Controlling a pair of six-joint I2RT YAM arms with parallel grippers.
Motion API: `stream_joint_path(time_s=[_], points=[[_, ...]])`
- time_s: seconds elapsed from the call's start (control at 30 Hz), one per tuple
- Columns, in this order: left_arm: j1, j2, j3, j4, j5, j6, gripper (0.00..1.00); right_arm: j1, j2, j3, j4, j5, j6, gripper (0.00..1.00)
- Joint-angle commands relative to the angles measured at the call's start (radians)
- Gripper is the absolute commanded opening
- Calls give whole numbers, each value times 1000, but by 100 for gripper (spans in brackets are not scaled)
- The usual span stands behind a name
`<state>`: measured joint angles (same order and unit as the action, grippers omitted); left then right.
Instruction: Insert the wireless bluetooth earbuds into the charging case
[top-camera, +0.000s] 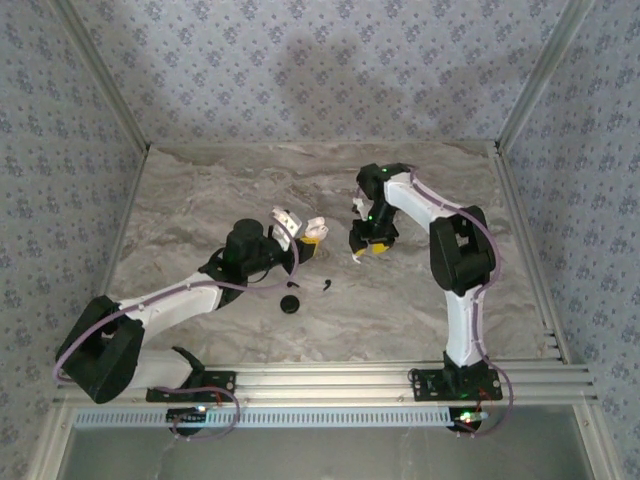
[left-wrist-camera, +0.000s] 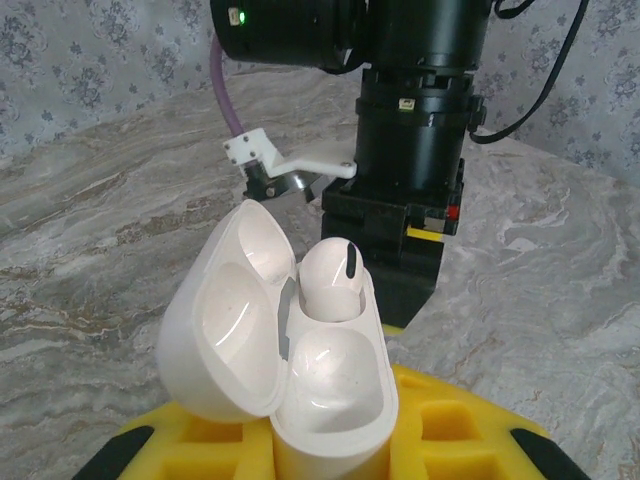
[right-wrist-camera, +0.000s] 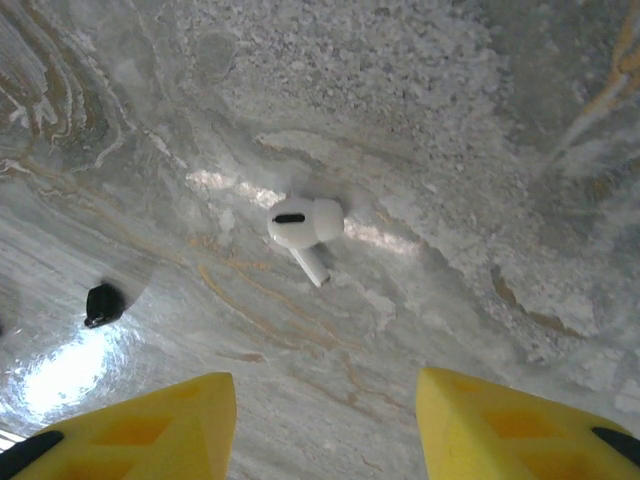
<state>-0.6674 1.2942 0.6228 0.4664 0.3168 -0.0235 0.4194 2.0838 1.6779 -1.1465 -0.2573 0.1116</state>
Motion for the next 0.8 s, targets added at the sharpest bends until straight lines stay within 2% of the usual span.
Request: stream_joint_path(time_s=[0.0, 0.43, 0.77], points=[[1, -32, 0, -16, -14, 11, 15, 11, 44, 45, 27, 4, -3, 52], [2, -67, -12, -42, -23, -15, 15, 56, 101, 30, 89, 26, 28, 51], [3, -82, -17, -66, -24, -13, 15, 68, 119, 32, 78, 96, 52, 49]])
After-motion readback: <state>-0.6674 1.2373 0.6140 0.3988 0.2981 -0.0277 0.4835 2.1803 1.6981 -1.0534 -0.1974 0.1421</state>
